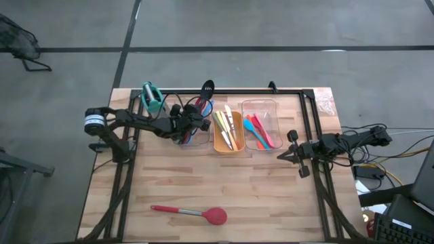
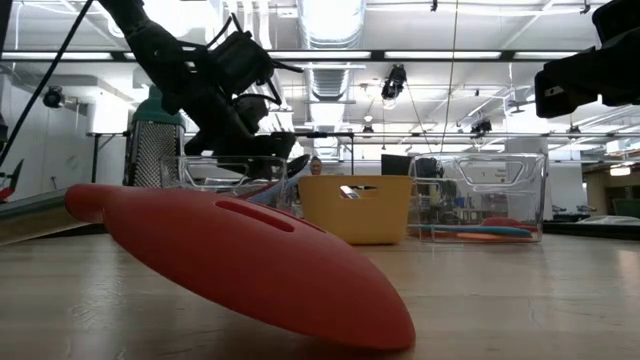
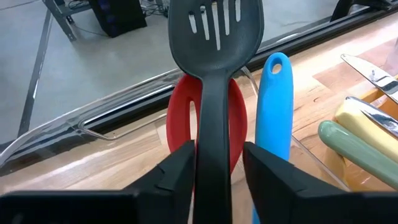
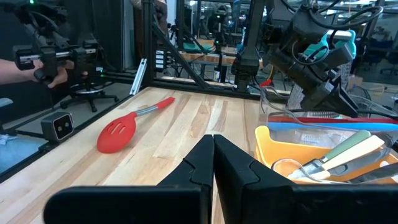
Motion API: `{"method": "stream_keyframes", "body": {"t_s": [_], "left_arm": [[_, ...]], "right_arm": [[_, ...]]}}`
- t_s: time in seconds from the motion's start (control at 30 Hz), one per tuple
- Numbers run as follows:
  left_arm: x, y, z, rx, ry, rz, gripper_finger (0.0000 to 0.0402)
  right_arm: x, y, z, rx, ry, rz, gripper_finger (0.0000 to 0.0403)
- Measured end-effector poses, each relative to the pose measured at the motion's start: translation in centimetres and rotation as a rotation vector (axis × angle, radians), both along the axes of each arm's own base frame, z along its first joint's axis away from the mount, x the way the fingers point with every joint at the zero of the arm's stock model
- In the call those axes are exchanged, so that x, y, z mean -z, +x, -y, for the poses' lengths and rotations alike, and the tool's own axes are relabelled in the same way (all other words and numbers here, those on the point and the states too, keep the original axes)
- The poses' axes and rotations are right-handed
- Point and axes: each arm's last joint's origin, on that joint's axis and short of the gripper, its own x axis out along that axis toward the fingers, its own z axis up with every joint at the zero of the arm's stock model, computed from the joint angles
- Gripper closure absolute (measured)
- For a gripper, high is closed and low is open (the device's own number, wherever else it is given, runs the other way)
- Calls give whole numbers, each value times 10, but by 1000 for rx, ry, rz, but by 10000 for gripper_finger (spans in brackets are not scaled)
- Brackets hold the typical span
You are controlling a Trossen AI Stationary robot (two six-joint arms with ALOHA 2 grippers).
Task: Pick & Place Kitchen Items
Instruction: Put the black serving spoon into the left transparent bin, then put the red serving spoon into the left transparent bin
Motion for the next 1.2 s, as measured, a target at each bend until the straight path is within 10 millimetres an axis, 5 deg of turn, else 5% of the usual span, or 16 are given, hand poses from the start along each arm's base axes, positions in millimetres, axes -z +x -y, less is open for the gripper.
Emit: {"method": "stream_keyframes", "body": {"t_s": [0.33,0.6,0.9,1.2], "left_arm": [[-22,-6,6,65,51,-16,226],[-68,-18,44,380,70,66,226],[-72,-27,136,1119,-71,90,226],[-58,-61,240,1260,18,28,226]], "right_arm": [[0,0,0,1,0,1,394],[0,0,0,0,0,1,394],[0,0,0,1,0,0,394],[0,0,0,0,1,1,394]]}}
